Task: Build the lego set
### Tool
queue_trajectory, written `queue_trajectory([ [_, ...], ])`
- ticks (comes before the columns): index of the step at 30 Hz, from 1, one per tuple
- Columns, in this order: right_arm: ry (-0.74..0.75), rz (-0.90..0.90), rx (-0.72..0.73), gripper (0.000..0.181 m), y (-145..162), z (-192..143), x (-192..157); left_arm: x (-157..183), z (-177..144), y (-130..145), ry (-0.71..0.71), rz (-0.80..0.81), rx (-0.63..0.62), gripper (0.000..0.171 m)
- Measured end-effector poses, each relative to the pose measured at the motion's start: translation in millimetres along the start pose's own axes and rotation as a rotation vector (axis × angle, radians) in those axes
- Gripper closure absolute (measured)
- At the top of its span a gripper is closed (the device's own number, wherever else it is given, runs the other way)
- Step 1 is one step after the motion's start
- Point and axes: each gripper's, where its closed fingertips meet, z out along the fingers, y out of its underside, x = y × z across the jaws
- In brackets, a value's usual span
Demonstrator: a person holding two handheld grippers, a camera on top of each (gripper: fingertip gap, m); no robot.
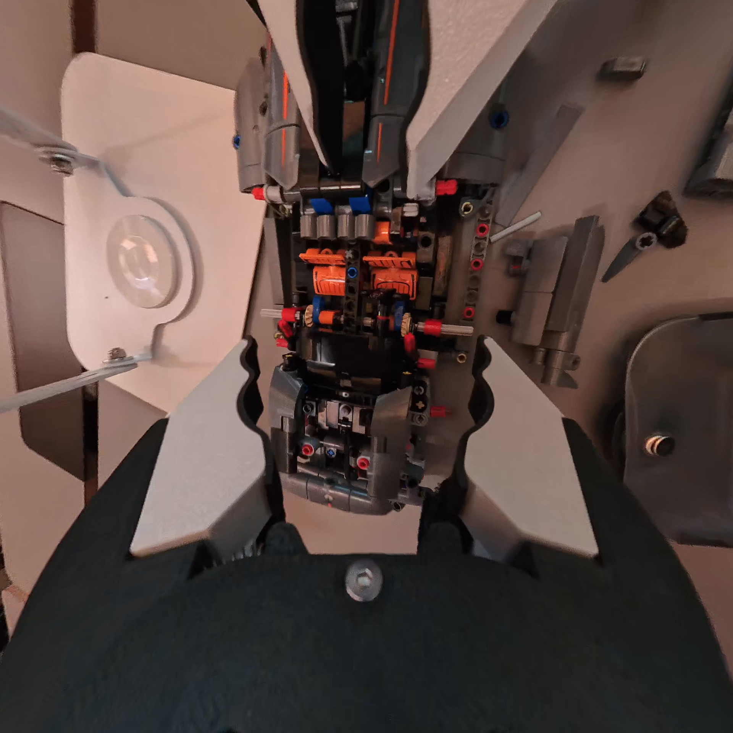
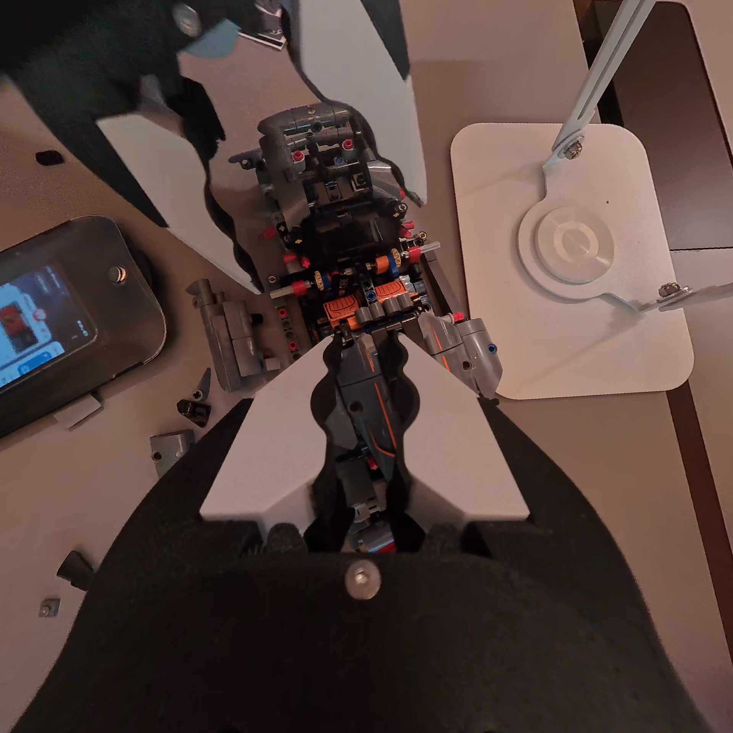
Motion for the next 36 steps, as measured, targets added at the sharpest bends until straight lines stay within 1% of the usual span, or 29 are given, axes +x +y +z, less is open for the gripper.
queue_trajectory([
  [3, 0.003, 0.002, 0.003, 0.159, -0.4, 0.0, 0.8, 7.9, -15.0, -8.4, -0.068, -0.003, 0.075, 0.085],
  [5, 0.003, -0.001, 0.003, 0.159, -0.6, 0.1, 0.4, 14.5, -25.1, -13.6, -0.170, 0.076, 0.125, 0.116],
  [6, 0.003, -0.002, 0.003, 0.159, -0.8, 0.4, -0.1, 16.6, -29.6, -15.2, -0.240, 0.121, 0.137, 0.136],
  [7, 0.003, -0.003, 0.002, 0.159, -1.0, 0.5, -0.3, 22.8, -32.6, -18.5, -0.287, 0.162, 0.156, 0.151],
  [8, 0.005, -0.004, 0.003, 0.159, -1.1, 0.6, -0.4, 33.5, -31.7, -20.8, -0.298, 0.197, 0.161, 0.152],
  [10, 0.005, -0.005, 0.003, 0.159, -1.4, 0.7, -0.8, 41.7, -27.4, -17.6, -0.368, 0.249, 0.108, 0.155],
  [12, 0.005, -0.008, 0.002, 0.159, -1.7, 0.8, -1.7, 49.8, -20.4, -17.1, -0.399, 0.294, 0.088, 0.156],
  [13, 0.006, -0.010, 0.001, 0.159, -1.7, 0.9, -1.8, 48.5, -17.6, -15.3, -0.427, 0.314, 0.069, 0.157],
  [17, 0.007, -0.012, 0.001, 0.159, -1.9, 0.8, -2.0, 43.2, -7.7, -11.5, -0.483, 0.392, 0.027, 0.170],
  [20, 0.006, -0.012, 0.001, 0.159, -1.8, 0.7, -1.8, 40.6, -2.5, -8.5, -0.488, 0.410, -0.009, 0.171],
  [24, 0.004, -0.010, 0.002, 0.159, -1.8, 0.4, -1.6, 44.3, 0.8, -8.6, -0.456, 0.396, 0.000, 0.171],
  [30, 0.004, -0.012, 0.002, 0.159, -1.9, 0.5, -2.0, 43.1, 0.6, -6.4, -0.468, 0.334, 0.013, 0.171],
  [36, 0.004, -0.017, -0.003, 0.159, -1.4, 1.2, -2.8, 36.5, -2.2, 7.7, -0.473, 0.279, -0.024, 0.171],
])
